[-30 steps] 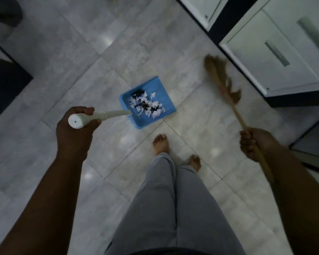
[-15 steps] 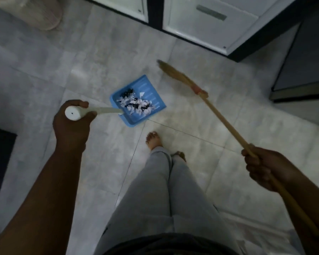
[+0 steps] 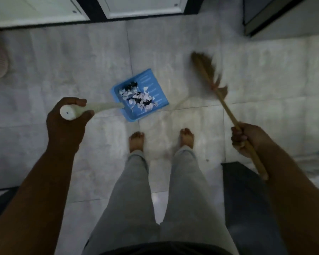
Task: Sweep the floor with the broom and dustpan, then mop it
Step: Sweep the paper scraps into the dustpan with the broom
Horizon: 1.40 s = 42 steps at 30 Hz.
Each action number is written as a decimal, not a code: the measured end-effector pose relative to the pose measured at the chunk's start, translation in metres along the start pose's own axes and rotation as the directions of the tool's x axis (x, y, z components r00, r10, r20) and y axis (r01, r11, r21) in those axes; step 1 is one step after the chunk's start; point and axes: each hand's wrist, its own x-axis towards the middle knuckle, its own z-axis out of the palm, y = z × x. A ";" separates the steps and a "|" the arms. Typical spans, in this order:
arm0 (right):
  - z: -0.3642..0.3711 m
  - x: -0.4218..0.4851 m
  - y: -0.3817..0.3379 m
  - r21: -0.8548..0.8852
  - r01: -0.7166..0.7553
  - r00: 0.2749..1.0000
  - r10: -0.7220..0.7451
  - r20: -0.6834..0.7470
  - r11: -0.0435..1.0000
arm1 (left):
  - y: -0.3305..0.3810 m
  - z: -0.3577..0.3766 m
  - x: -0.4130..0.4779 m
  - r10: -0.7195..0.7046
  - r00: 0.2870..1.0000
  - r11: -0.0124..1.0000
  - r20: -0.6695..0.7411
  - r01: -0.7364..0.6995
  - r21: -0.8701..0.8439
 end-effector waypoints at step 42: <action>-0.087 -0.082 0.431 0.944 0.059 0.996 -0.082 -0.034 0.323 | 0.049 0.122 -0.032 0.159 0.632 0.835 0.759 -0.495 0.238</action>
